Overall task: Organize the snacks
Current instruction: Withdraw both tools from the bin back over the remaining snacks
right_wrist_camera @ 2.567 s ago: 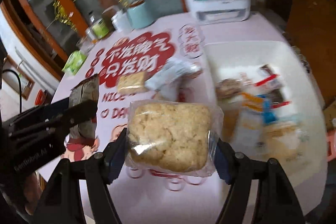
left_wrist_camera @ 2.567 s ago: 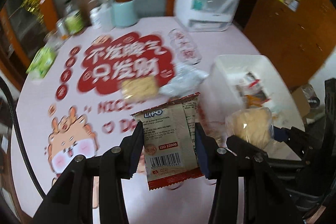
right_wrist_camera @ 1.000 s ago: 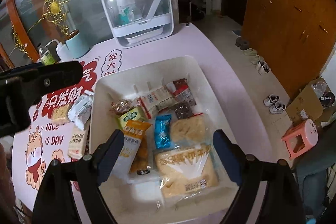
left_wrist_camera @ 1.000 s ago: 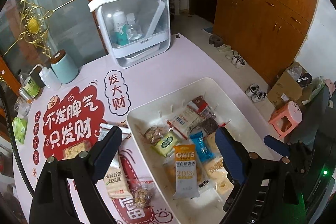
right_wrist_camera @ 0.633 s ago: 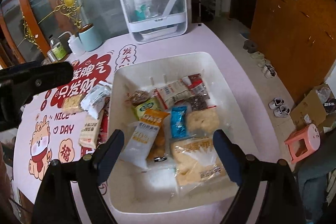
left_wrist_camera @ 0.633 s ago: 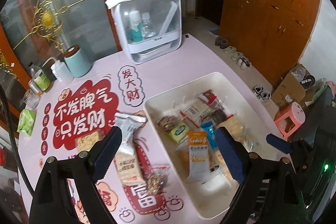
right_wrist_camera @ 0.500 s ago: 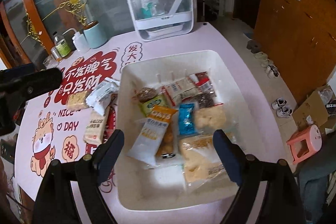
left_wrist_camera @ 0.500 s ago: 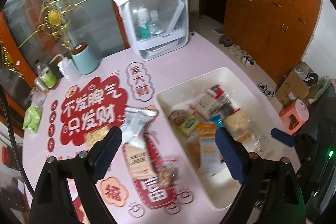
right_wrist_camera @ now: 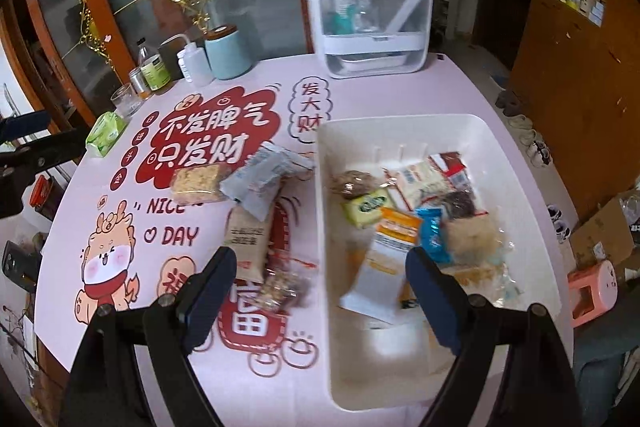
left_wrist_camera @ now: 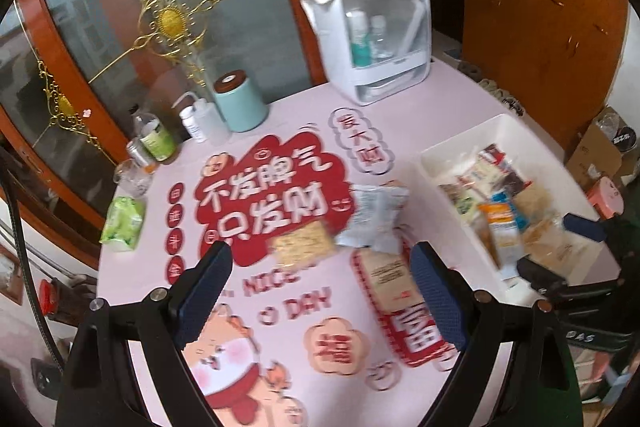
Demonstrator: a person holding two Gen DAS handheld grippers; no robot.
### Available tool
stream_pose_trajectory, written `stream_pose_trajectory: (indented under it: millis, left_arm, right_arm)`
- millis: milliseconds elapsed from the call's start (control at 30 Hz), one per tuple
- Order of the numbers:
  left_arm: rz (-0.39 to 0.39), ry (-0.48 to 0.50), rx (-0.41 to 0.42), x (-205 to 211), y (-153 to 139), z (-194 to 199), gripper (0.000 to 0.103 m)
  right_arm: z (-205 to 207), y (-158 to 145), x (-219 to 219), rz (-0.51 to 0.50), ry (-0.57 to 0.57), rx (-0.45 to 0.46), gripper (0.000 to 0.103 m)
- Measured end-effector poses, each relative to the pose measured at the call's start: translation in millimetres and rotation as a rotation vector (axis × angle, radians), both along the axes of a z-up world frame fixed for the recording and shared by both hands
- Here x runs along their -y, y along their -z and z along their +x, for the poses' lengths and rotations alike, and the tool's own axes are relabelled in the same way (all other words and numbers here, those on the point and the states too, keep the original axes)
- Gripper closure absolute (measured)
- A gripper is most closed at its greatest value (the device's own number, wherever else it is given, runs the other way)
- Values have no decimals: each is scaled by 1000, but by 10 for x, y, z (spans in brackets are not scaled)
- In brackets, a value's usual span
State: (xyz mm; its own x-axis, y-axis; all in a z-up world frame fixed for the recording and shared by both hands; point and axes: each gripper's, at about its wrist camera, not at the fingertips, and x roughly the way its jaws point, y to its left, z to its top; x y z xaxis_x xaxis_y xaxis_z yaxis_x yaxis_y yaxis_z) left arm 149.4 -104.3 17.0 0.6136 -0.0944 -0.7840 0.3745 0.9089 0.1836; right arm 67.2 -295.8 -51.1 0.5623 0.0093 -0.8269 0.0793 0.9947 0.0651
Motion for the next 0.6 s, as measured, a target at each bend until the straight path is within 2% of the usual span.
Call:
stream_pose_trajectory:
  millis: [167,300,433,600]
  left_arm:
    - [47,38,11,-327,36,294,13]
    - [96,124,-19,-482,232,624,13]
    - [138,294,-102,-502,616,941,13]
    - [164,457,-208,-371,1180,1207,13]
  right_arm:
    - [227,99,-314,9,-3,-30,16]
    - [468,388,-554,38,17,-93,16]
    - [673,718,-701,74,45,-160,16]
    - [878,1123,-858,55,67,-241,16]
